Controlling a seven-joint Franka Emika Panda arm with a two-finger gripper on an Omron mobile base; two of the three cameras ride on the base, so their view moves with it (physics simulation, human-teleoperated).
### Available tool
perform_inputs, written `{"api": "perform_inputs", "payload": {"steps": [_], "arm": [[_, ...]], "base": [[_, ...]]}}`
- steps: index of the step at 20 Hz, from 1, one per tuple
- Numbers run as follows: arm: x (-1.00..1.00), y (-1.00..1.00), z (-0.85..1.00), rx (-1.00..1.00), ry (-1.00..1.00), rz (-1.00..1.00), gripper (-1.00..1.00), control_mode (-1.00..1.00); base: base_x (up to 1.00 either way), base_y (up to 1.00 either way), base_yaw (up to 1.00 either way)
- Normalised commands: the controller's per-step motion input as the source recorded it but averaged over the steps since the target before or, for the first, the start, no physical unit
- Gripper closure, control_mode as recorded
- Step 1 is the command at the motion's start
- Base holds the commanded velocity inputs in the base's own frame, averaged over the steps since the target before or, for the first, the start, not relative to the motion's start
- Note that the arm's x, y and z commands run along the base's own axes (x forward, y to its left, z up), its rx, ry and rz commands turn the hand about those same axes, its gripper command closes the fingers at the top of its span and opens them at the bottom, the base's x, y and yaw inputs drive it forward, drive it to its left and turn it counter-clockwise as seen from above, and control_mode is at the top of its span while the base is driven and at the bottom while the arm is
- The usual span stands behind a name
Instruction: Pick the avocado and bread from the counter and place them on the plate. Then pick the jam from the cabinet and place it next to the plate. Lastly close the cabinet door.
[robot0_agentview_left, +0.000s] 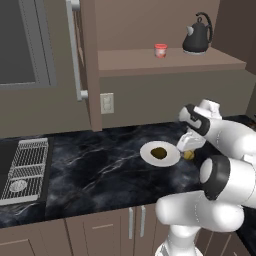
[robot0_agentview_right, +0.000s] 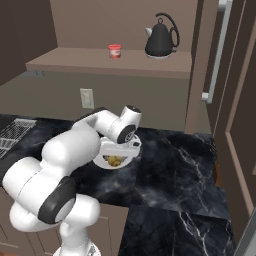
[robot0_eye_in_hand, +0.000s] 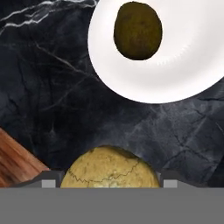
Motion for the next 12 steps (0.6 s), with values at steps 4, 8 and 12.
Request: {"api": "perform_inputs", "payload": {"steps": [4,8,12], "arm": [[0.56,0.03,0.0,0.0,0.0,0.0,1.0,-1.0],[0.43,0.0,0.0,0.0,0.0,0.0,1.0,-1.0],[0.35,0.0,-0.09,0.0,0.0,0.0,1.0,-1.0]], "base": [[0.0,0.0,0.0],[0.0,0.0,0.0],[0.0,0.0,0.0]]}}
